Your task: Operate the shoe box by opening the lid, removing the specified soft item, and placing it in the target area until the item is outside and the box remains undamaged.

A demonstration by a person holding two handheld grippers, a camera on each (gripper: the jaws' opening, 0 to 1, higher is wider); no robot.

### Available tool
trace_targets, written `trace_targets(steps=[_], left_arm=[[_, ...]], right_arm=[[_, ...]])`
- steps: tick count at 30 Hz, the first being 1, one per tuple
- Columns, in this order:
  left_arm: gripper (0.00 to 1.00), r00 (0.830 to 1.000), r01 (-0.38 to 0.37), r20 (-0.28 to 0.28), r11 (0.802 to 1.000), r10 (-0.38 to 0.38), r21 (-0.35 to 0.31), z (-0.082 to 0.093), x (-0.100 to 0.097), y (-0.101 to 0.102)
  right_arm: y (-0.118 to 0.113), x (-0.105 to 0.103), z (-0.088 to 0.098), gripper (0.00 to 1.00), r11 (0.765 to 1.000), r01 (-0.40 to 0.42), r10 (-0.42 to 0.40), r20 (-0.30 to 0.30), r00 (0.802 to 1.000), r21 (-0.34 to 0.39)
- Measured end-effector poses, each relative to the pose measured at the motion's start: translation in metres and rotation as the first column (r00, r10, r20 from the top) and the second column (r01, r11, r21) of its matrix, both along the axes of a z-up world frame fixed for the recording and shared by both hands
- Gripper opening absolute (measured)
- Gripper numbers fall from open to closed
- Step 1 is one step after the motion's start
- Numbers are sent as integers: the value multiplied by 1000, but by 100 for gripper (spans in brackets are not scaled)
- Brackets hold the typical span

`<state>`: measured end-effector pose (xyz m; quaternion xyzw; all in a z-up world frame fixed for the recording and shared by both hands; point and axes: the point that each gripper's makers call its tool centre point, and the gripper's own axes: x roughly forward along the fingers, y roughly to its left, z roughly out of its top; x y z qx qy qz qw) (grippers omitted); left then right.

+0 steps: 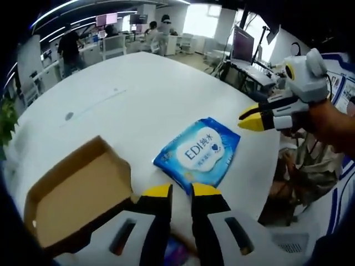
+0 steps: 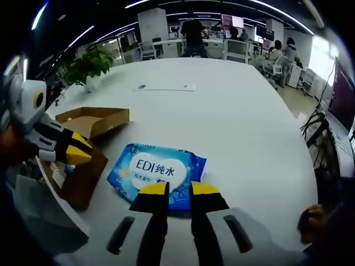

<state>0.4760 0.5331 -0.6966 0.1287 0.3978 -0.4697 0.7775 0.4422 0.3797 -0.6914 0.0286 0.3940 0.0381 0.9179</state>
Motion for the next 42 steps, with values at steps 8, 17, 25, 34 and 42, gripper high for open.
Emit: trace_targets(steps=[8,17,25,34,42], left_arm=[[10,1000,-16,7,1000,16,-17,11,-2,25],[10,999,-31,16,999,31,-27,21,-3,56],[10,998,-63,21,997,64,-40,27,2,83],[10,995,-100,24,994,102,-48,31,8,115],[10,991,-130,24,990,131,-47,29,13,138]], right_arm=[[20,-5,13,13,1000,-9,10,7,1000,-22],[47,-7,29,13,999,-24,24,21,999,-37],[74,-6,34,13,998,-47,48,28,998,-40],[107,0,39,13,996,-80,81,31,996,-44],[132,8,43,13,993,-112,114,35,993,-44]])
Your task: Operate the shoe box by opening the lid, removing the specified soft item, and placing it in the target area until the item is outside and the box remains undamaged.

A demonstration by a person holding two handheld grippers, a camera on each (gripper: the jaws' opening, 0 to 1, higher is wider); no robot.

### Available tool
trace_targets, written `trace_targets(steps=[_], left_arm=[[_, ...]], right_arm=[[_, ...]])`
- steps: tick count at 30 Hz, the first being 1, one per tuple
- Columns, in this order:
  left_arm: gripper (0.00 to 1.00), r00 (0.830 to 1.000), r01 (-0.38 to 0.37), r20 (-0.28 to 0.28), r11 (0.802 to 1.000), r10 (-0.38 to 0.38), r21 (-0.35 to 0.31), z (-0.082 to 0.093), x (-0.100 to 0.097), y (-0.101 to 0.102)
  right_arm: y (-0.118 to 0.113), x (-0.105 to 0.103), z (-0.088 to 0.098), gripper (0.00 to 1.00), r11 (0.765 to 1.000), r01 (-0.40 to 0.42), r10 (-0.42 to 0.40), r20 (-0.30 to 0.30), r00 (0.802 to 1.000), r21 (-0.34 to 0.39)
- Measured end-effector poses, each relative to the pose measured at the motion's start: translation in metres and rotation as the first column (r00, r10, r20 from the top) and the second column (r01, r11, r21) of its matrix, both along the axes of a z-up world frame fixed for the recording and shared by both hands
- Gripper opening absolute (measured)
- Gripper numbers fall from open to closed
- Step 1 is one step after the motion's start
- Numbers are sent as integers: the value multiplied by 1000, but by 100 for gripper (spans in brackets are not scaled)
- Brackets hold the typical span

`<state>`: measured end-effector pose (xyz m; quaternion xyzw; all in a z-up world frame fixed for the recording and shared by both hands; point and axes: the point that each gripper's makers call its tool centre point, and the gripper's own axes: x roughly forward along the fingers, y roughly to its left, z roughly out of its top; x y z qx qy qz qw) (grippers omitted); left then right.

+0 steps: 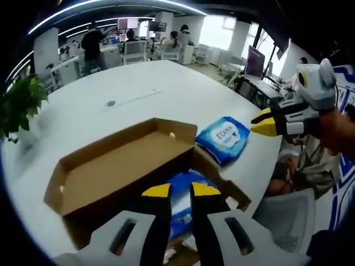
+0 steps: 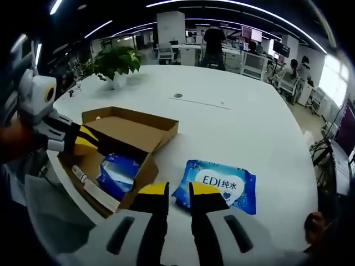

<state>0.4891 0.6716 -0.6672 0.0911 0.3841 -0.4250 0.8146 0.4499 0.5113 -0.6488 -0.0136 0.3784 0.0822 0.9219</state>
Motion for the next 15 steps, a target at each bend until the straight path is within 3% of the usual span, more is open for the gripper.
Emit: trace_targets(steps=[15], left_arm=[[10,998,-61,-25,998,61,21,-15,7,42]], right_arm=[[48,14,-2,12,997,-75,75,-4,997,3]])
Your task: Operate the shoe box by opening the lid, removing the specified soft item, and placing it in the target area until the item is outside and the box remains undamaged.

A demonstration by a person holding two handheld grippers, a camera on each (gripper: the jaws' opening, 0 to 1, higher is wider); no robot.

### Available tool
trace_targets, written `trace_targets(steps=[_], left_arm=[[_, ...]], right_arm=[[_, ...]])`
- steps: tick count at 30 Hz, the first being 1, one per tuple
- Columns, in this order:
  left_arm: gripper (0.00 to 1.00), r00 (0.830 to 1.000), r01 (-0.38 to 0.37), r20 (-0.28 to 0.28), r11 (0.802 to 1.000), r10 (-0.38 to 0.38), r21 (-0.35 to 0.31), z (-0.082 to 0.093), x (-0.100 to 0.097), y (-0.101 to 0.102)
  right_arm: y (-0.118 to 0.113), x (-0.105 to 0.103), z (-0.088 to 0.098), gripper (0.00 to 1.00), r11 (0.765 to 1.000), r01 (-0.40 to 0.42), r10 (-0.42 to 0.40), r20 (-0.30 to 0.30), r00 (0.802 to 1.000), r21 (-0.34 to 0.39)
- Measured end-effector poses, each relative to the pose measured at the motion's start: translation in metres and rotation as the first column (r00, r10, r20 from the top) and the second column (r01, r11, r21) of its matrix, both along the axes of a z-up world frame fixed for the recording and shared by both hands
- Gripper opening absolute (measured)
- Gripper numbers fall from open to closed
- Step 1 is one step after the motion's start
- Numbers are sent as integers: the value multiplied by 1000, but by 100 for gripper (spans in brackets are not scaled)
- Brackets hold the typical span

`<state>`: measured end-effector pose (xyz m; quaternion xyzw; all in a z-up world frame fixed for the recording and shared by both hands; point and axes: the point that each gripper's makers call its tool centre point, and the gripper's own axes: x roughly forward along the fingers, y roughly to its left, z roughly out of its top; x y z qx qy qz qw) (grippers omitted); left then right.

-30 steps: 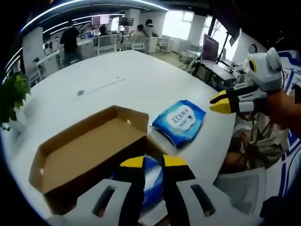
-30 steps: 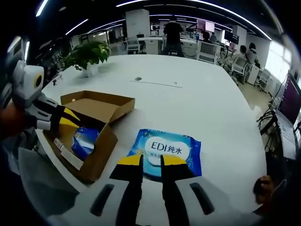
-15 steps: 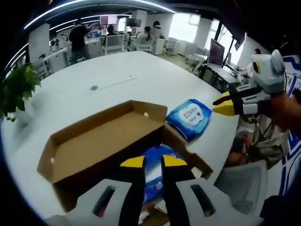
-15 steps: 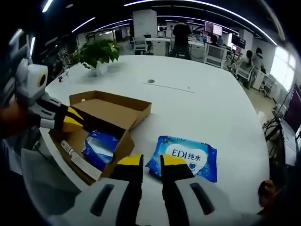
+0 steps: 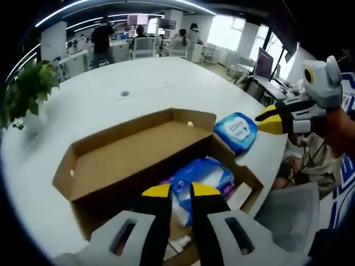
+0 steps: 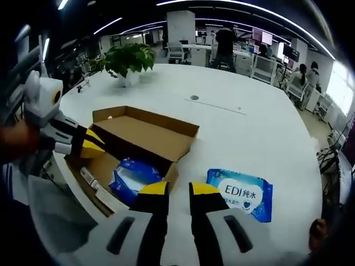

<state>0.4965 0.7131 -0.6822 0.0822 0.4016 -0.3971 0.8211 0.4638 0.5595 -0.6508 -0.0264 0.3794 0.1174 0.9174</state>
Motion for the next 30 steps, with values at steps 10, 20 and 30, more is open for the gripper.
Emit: trace_targets(steps=[10,20,30], left_arm=[[13,1000,-19,-18,1000,19,17,-14,1,8],[24,999,-14,-34,999,16,50,-32,1,-2],[26,998,0,-65,997,5,75,-54,1,-11]], right_arm=[[19,2,-10,13,999,-38,39,-19,999,7],[24,-1,-18,12,999,-53,53,-35,998,12],[21,-7,-23,12,999,-42,43,-44,998,21]])
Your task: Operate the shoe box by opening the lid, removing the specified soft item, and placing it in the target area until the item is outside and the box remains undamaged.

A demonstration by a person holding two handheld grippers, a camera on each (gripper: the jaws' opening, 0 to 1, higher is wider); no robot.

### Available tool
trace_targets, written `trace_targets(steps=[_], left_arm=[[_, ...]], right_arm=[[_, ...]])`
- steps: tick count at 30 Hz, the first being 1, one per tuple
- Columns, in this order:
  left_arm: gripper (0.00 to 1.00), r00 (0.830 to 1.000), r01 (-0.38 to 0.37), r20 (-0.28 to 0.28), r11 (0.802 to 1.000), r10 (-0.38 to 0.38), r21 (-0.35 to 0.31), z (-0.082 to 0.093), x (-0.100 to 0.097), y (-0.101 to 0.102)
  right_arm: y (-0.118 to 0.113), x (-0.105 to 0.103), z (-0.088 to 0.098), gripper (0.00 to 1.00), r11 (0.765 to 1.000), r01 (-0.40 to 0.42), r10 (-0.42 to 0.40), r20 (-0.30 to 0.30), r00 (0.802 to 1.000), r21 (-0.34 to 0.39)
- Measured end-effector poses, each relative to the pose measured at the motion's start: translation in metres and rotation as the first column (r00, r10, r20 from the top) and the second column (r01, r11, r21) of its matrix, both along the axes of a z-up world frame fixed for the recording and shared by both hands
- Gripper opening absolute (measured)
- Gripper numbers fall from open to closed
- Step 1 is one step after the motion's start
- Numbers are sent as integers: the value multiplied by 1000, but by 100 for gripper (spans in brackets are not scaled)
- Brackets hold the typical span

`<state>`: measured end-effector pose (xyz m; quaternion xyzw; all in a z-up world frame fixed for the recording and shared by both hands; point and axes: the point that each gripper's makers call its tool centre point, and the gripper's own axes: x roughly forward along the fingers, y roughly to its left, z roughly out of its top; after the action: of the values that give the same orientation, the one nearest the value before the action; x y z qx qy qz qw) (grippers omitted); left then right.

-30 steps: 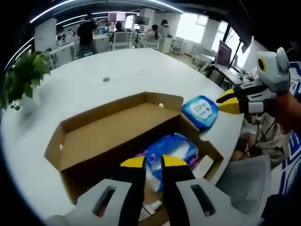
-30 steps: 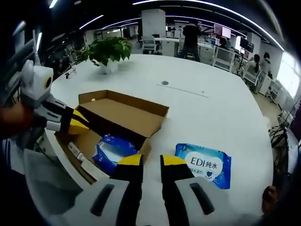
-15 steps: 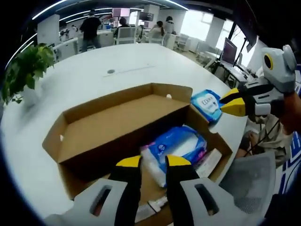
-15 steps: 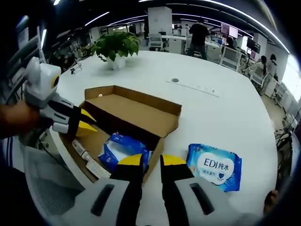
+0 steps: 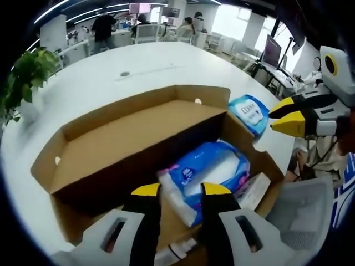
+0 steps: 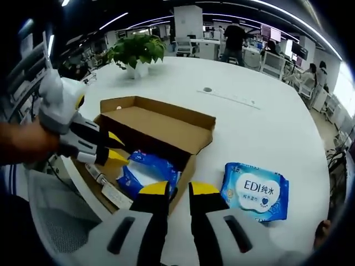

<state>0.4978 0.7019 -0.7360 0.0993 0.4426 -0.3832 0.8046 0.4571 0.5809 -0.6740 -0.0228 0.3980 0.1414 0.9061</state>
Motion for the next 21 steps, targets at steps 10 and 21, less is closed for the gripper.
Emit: trace_targets(steps=[10,21], left_arm=[[25,999,-17,-35,1000,17,12,-17,2,0],[23,997,-35,-63,999,36,12,-31,3,3]], right_arm=[[-3,-3,-2,12,1000,5,-5,-8,1000,-10],[-1,-9,-7,12,1000,3,-4,-29,1000,-15]])
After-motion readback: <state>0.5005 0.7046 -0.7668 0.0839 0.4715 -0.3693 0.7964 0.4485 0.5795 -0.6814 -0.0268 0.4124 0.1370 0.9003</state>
